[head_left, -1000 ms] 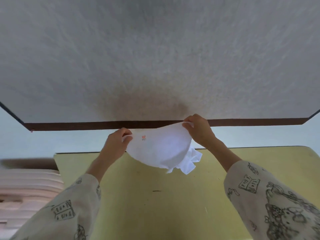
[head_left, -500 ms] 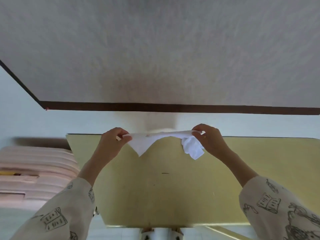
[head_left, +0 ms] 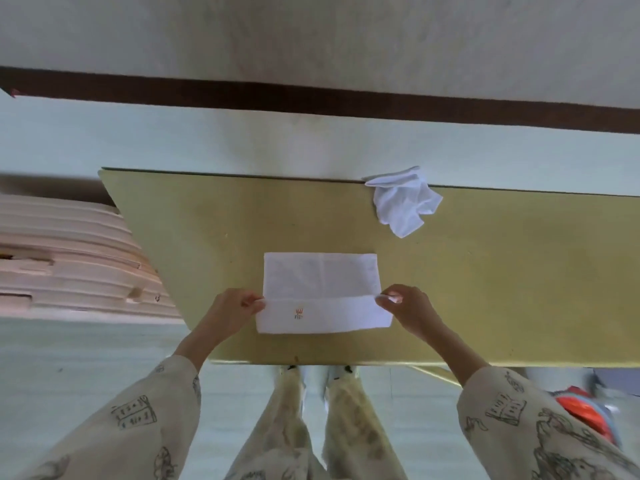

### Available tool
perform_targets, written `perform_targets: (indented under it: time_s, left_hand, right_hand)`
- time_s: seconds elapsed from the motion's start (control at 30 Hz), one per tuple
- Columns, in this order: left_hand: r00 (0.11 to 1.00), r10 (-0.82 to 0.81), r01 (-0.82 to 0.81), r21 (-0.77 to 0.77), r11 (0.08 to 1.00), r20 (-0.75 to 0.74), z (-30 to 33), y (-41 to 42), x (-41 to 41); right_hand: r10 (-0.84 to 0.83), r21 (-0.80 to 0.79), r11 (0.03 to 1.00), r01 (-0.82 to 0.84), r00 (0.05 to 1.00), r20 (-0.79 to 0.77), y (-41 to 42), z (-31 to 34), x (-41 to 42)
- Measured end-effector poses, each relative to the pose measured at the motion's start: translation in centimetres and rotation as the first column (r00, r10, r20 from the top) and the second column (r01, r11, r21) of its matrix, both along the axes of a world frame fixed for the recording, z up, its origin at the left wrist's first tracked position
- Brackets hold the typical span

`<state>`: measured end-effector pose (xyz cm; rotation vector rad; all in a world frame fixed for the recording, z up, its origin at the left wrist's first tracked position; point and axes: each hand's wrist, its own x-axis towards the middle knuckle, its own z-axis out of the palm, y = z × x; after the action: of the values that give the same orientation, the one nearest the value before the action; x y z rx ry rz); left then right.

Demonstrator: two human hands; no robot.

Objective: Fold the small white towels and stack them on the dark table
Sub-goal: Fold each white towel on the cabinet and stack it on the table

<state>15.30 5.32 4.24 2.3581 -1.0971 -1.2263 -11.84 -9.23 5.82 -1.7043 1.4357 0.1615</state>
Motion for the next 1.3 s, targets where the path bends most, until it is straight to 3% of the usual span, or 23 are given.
perform_targets:
  time_s: [0.2, 0.43, 1.3]
  left_hand:
    - [0.952, 0.268, -0.280, -0.066, 0.958, -0.148, -2.3, -3.6, 1.8]
    - [0.903, 0.393, -0.408, -0.055, 0.912, -0.176, -5.0, -6.3, 2.3]
    - [0.886, 0.463, -0.463, -0.006, 0.886, -0.019, -6.6, -8.7, 1.4]
  right_hand:
    - [-0.281, 0.021, 0.960, 0.280, 0.956, 0.088, -3.0, -3.4, 2.3]
    - [-0.381, -0.002, 0.924, 0.383, 0.919, 0.098, -5.0, -6.7, 4.4]
    - [-0.270, -0.106, 0.960, 0.261, 0.959, -0.084, -6.5, -8.3, 5.3]
